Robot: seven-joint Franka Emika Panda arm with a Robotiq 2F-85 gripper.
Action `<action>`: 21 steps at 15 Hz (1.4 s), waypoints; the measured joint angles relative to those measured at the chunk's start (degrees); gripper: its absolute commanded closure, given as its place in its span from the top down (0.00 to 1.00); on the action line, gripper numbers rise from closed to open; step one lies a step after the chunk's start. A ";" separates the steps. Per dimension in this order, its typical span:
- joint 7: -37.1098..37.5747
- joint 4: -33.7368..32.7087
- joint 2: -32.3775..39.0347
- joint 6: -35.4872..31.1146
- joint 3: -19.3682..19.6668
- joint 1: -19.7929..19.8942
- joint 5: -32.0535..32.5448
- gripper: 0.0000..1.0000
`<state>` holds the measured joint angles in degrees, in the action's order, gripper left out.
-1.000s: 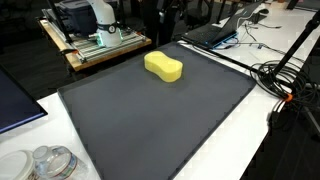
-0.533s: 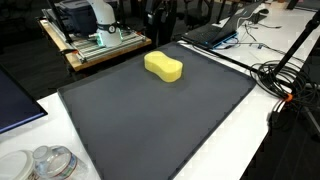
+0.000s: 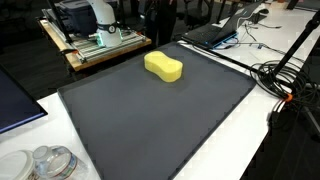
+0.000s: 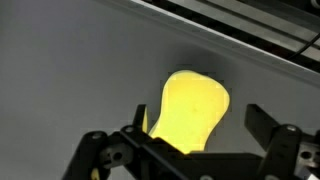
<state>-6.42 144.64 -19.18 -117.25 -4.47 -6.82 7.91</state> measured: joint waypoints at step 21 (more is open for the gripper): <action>-26.88 -4.37 11.35 -0.03 21.85 9.43 -28.02 1.00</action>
<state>-33.31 140.27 -7.83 -117.28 17.38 2.61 -20.10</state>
